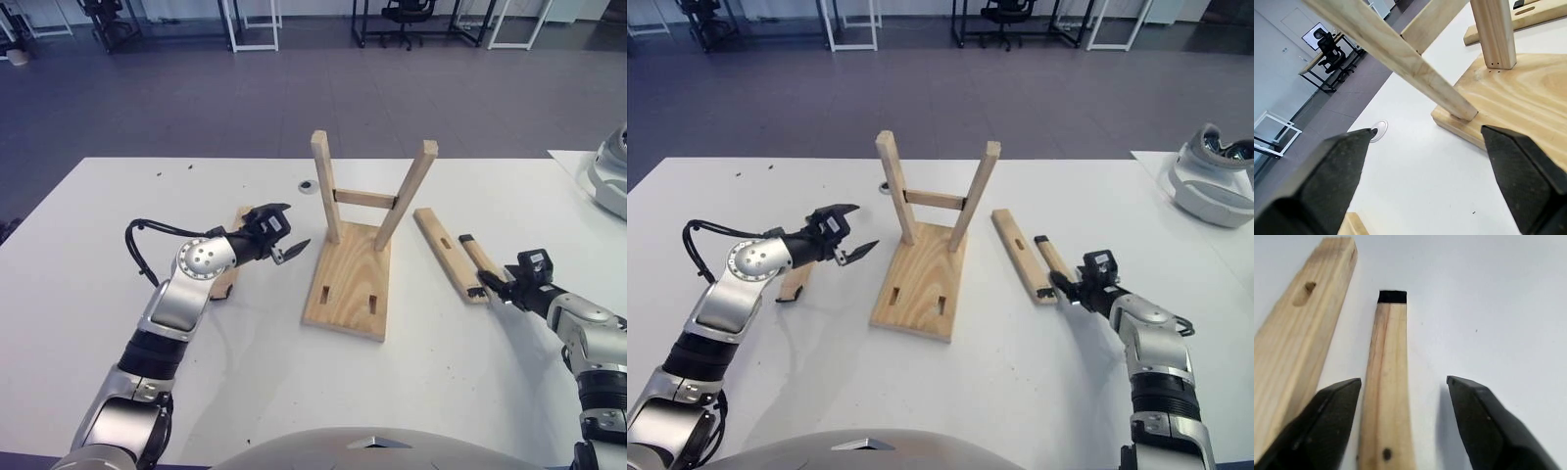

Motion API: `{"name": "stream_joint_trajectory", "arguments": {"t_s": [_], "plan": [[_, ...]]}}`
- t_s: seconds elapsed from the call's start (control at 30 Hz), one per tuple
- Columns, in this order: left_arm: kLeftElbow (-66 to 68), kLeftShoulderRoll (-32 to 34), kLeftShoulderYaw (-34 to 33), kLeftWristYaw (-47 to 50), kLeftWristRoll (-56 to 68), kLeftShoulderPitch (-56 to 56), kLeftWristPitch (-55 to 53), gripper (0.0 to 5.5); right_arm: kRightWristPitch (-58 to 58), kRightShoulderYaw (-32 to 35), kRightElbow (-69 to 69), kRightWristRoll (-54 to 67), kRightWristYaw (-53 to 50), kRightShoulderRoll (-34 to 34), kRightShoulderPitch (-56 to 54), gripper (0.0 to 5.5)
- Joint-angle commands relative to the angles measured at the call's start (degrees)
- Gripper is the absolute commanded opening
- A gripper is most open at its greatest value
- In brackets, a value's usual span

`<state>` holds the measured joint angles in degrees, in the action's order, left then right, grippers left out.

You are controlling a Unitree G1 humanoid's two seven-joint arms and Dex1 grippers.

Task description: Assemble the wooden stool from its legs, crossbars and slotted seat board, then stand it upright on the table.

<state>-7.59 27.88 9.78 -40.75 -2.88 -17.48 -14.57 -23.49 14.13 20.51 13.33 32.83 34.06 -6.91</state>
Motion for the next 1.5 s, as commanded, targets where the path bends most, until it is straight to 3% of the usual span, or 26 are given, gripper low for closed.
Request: {"name": "stream_joint_trajectory", "arguments": {"t_s": [0.03,0.3,0.4,0.47,0.53,0.57,0.67,0.77,0.83,1.33,1.5], "plan": [[-2.9,0.7,-2.4,-0.4,2.7,0.1,-3.4,4.13,-0.2,-1.5,2.9,-0.2,1.8,-0.4,-0.6,2.78],[-4.9,-0.5,-4.2,-0.6,8.3,-1.0,-6.6,4.13,1.8,-0.4,3.8,0.7,2.0,-1.0,0.3,1.31],[-8.4,-5.1,-9.5,0.7,18.9,-3.8,-11.2,4.13,9.9,3.4,2.9,1.0,-2.3,-1.9,-1.2,1.31],[-10.0,-12.1,-16.5,6.0,32.9,-9.0,-17.7,4.13,18.3,7.8,-8.5,1.9,-4.9,-1.0,-3.2,1.31],[-11.1,-18.3,-21.5,12.6,46.7,-12.9,-23.7,4.13,18.2,5.0,-29.3,4.1,-4.8,-1.2,-6.4,1.31],[-11.8,-20.1,-22.3,15.0,51.5,-14.3,-25.5,4.13,17.4,0.6,-37.5,3.7,-4.0,-1.6,-8.5,1.31],[-12.7,-22.3,-22.9,19.2,60.3,-17.7,-28.1,4.13,16.4,-11.3,-48.5,0.1,-3.1,-4.3,-13.7,1.31],[-13.6,-23.2,-22.7,23.4,65.8,-20.8,-29.3,3.57,15.3,-19.8,-52.8,-3.9,-4.1,-7.8,-17.3,1.31],[-14.5,-23.3,-23.0,26.2,69.5,-21.9,-30.0,3.18,14.5,-22.0,-54.1,-5.5,-4.6,-8.5,-17.5,1.31],[-14.8,-20.4,-21.5,32.7,73.4,-19.3,-27.7,0.48,8.1,-21.5,-55.3,-6.4,-8.3,-12.2,-18.0,1.31],[-14.3,-19.3,-21.4,32.2,73.2,-18.5,-26.6,0.41,7.2,-21.6,-55.7,-6.7,-8.0,-12.7,-18.1,1.31]]}}
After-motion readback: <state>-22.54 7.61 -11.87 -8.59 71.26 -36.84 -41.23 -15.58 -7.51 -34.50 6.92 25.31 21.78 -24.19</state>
